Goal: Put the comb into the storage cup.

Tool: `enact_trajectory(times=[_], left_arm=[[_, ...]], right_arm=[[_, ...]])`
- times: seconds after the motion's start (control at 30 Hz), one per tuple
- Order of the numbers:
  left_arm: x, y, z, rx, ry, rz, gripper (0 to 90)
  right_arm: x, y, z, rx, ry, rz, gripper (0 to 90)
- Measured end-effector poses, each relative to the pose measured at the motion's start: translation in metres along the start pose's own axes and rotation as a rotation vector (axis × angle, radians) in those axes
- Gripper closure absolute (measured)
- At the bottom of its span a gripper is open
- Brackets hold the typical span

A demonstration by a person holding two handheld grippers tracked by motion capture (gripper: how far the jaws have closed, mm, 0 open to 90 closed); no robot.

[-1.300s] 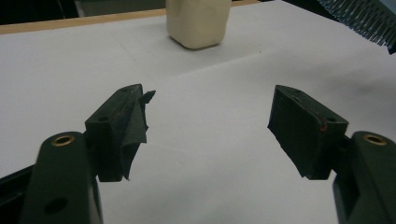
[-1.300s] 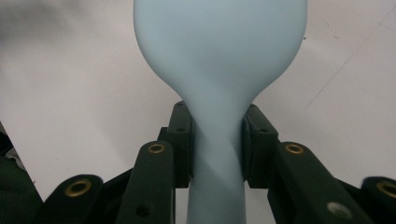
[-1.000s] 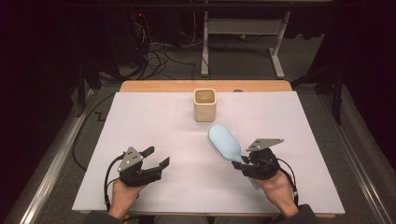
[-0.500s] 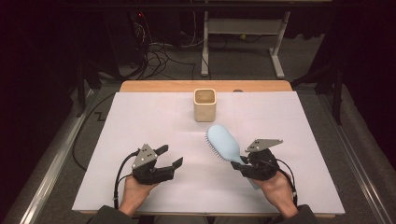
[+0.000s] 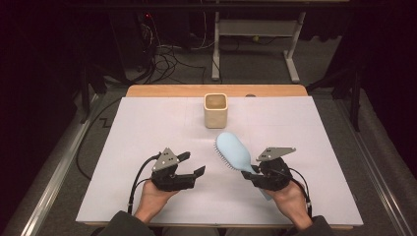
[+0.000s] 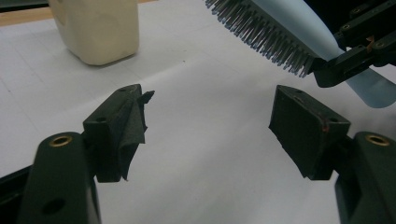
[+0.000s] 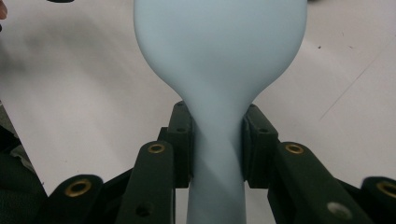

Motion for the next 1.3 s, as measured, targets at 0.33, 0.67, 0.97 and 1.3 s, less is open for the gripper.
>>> enact_trajectory(times=[0.33,0.67,0.97,1.3], left_arm=[[-0.009,0.011,0.008,0.022,0.019,-0.016,24.0],[-0.017,0.022,0.016,0.049,0.026,-0.030,20.5],[-0.024,0.029,0.021,0.067,0.029,-0.037,18.3],[-0.030,0.039,0.030,0.116,0.031,-0.056,18.1]], right_arm=[[-0.001,0.001,0.000,-0.005,0.002,0.000,70.3],[-0.001,0.001,0.000,-0.005,0.003,0.009,70.3],[-0.002,0.001,-0.001,-0.004,-0.003,0.011,70.3],[-0.004,0.002,-0.003,0.002,-0.017,0.014,70.3]])
Point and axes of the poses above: each handheld gripper's, and its own axes: y roughly forward along the jaws, x roughly out of its underside, z roughly to its right, the point moved 5 cm from there along y, roughly forward along the jaws, and after that the axes turned 13 degrees about -z, right-handed, at the moved point
